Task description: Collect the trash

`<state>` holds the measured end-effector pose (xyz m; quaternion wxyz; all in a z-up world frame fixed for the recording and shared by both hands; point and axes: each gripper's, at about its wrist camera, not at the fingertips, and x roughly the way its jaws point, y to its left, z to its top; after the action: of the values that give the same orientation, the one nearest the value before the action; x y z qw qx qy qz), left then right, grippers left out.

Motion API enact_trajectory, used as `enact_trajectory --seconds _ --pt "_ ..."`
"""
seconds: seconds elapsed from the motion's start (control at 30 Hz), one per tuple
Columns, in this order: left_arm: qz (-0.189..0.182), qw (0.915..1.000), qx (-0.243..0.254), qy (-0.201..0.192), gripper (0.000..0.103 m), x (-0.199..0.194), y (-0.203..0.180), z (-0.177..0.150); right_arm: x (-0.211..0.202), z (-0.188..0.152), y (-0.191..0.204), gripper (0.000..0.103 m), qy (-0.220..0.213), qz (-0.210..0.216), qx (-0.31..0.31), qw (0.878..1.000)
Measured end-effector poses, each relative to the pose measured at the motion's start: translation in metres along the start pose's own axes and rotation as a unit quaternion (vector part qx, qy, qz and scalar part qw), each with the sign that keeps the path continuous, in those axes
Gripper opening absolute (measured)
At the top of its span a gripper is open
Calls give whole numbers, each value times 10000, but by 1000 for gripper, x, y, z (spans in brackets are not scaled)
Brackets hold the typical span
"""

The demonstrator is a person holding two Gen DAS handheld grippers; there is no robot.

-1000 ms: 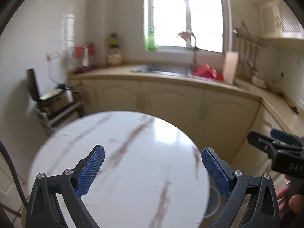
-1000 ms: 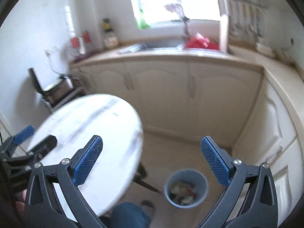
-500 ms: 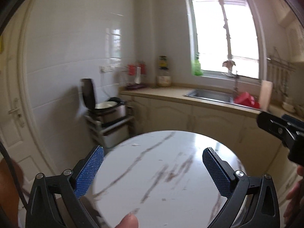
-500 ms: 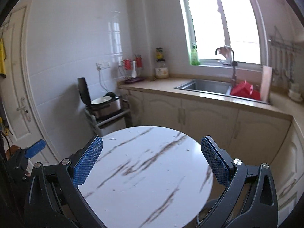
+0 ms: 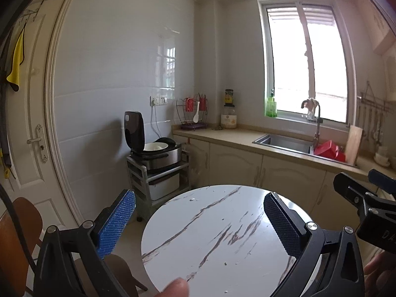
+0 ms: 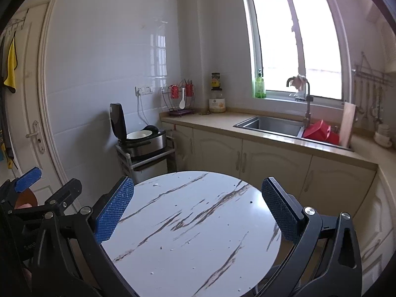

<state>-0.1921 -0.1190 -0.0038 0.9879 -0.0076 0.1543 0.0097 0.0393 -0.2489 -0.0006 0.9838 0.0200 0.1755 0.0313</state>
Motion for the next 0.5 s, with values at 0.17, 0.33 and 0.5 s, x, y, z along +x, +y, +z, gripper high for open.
enact_trajectory --seconds 0.17,0.33,0.5 --pt "-23 10000 23 12 103 -7 1 -1 -5 -1 -1 103 8 -44 19 10000" --pt "-51 10000 13 14 103 3 5 10 -9 -1 -3 103 -16 -100 75 9999" --pt "-50 10000 -12 3 103 11 9 18 -14 1 -4 103 -80 -135 71 9999"
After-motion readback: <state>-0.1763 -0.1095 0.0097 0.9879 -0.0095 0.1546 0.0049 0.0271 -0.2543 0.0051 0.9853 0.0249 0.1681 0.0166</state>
